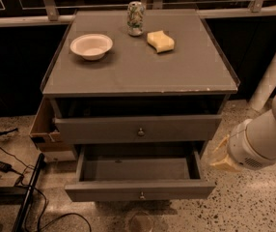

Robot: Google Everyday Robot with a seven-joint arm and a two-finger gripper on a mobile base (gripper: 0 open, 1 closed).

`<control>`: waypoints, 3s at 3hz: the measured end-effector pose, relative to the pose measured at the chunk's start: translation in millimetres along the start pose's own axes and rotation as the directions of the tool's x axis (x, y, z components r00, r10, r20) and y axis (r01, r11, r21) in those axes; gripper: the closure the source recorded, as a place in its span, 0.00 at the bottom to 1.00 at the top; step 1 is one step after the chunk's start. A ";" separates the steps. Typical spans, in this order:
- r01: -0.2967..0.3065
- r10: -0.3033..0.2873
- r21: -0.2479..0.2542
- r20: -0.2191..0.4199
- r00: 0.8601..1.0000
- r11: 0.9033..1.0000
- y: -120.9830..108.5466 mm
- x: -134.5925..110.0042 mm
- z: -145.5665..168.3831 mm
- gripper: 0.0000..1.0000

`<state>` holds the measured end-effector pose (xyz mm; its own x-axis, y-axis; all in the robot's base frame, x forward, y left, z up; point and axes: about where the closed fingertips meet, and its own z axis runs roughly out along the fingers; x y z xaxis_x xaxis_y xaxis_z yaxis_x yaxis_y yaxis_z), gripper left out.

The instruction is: Close middle drawer

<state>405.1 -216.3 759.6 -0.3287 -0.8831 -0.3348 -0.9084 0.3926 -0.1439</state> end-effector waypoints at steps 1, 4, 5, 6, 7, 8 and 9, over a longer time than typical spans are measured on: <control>0.000 0.000 0.000 0.000 1.000 1.000 0.0 0.1 0.1 1.00; -0.080 0.091 -0.117 0.088 0.992 0.990 53.1 103.5 180.6 1.00; -0.116 0.146 -0.223 0.124 0.981 0.968 80.5 127.4 244.4 1.00; -0.132 0.176 -0.288 0.132 0.975 0.949 101.9 132.3 272.0 1.00; -0.132 0.176 -0.287 0.132 0.975 0.949 101.9 132.3 272.0 1.00; -0.103 0.148 -0.241 0.174 0.974 0.965 99.3 130.9 287.2 1.00; -0.045 0.083 -0.157 0.246 0.966 0.987 99.1 120.2 309.8 1.00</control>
Offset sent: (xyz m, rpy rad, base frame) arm -0.0168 -0.0382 -0.1527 0.0408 -0.0357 -0.0640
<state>355.7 -204.0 416.6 -0.3289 -0.7570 -0.5646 -0.9221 0.3864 0.0191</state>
